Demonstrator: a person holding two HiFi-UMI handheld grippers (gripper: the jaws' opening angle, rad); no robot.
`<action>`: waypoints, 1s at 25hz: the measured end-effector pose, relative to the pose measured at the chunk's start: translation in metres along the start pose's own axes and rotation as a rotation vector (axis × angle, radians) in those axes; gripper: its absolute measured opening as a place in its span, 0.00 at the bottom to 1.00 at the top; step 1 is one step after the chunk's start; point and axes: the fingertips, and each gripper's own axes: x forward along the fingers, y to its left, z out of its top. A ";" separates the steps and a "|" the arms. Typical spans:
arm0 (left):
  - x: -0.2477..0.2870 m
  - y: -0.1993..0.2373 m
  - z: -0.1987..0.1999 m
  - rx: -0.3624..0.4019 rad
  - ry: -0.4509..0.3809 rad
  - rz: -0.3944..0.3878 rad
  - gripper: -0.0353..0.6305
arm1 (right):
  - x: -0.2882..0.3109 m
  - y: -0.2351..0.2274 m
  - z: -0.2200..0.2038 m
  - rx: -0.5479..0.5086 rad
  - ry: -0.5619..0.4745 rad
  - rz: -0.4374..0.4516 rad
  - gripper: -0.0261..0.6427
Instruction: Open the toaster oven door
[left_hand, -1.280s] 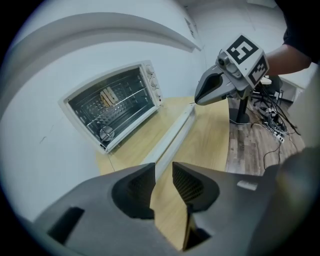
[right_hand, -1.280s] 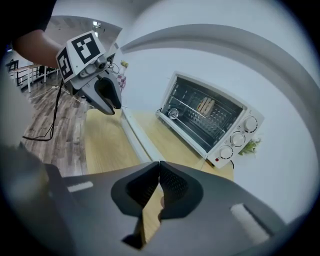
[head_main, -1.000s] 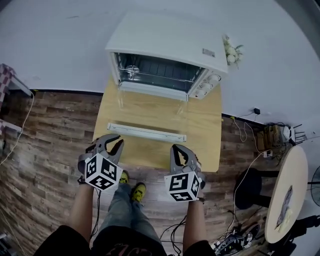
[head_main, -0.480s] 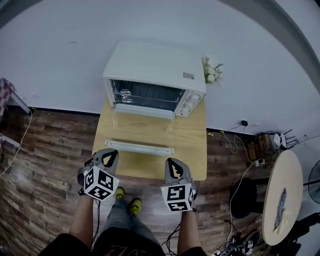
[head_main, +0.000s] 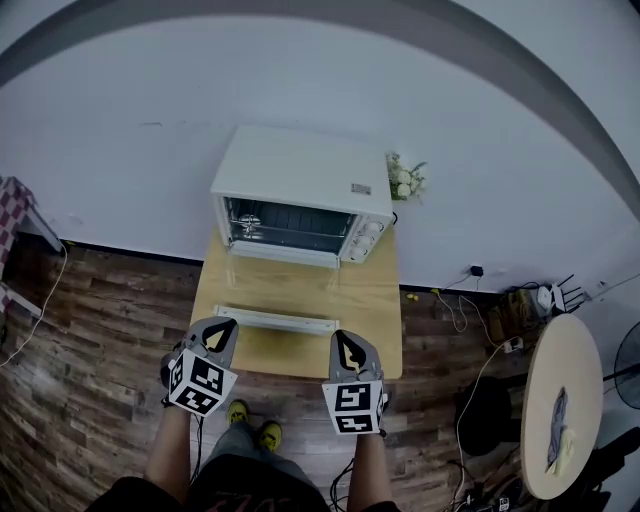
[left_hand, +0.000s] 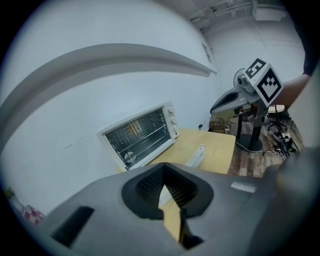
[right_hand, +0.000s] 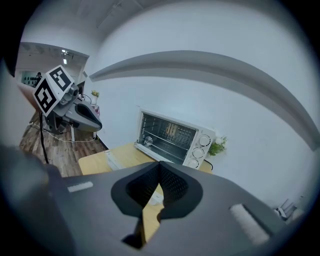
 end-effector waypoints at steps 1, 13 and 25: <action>-0.003 0.002 0.002 -0.014 -0.007 0.009 0.05 | -0.003 -0.001 0.004 0.001 -0.006 -0.010 0.05; -0.039 0.027 0.028 -0.102 -0.117 0.066 0.05 | -0.026 -0.012 0.038 0.058 -0.095 -0.060 0.05; -0.090 0.051 0.075 -0.157 -0.298 0.141 0.05 | -0.053 -0.024 0.071 0.110 -0.161 -0.081 0.05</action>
